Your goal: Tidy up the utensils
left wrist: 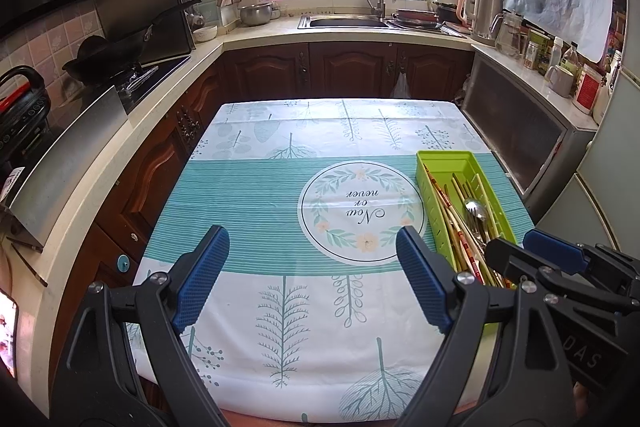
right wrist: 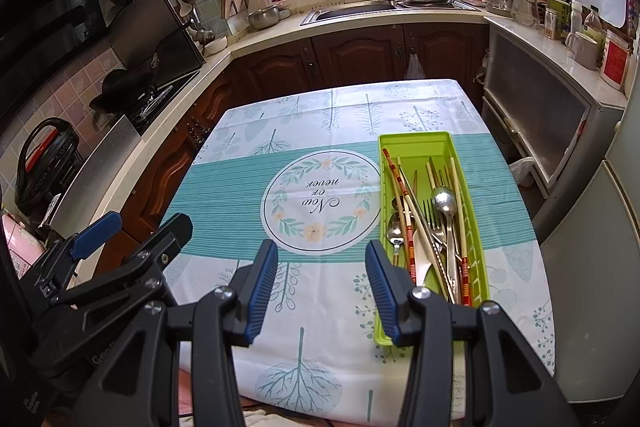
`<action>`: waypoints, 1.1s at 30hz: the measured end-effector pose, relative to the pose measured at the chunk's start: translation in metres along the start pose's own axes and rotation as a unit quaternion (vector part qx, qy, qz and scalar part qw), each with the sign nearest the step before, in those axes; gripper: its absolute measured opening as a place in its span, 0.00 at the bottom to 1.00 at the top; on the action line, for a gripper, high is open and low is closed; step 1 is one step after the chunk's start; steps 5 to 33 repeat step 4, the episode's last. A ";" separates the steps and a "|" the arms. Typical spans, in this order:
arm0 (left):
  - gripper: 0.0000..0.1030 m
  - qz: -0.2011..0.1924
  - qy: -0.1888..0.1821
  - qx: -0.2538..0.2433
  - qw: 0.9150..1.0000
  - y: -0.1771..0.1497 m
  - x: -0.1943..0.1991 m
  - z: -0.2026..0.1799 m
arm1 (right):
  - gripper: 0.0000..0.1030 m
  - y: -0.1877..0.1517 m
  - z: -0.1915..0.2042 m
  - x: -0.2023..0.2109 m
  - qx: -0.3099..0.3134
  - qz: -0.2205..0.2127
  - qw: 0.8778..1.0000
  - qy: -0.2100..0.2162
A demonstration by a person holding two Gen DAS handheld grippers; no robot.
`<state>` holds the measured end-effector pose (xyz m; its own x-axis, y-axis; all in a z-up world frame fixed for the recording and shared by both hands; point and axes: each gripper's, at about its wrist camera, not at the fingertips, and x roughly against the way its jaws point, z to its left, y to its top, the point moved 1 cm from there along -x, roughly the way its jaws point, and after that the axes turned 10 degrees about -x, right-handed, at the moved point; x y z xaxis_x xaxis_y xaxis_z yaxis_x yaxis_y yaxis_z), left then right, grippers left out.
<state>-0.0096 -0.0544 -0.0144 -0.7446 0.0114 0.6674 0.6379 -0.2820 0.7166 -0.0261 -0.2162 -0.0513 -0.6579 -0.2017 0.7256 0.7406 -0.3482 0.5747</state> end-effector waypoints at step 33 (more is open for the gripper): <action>0.81 0.003 0.000 -0.001 1.000 0.000 0.000 -0.001 | 0.44 0.000 0.001 0.000 0.000 0.000 1.000 -0.001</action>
